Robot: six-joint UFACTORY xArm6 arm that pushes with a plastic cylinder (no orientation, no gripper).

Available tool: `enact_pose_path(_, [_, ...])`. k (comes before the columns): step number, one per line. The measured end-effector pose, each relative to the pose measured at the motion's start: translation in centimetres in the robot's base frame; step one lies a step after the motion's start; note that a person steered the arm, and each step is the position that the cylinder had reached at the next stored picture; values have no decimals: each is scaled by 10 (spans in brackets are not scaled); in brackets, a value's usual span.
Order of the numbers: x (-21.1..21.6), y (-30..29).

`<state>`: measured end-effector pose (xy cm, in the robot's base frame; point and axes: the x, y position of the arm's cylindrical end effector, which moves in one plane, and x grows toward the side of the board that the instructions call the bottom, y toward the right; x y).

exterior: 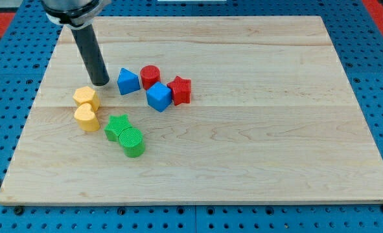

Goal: Point your arm towards the yellow hexagon

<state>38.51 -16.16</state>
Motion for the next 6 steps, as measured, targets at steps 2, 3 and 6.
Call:
enact_pose_path(2, [7,49])
enact_pose_path(3, [6,49])
enact_pose_path(6, [3,-13])
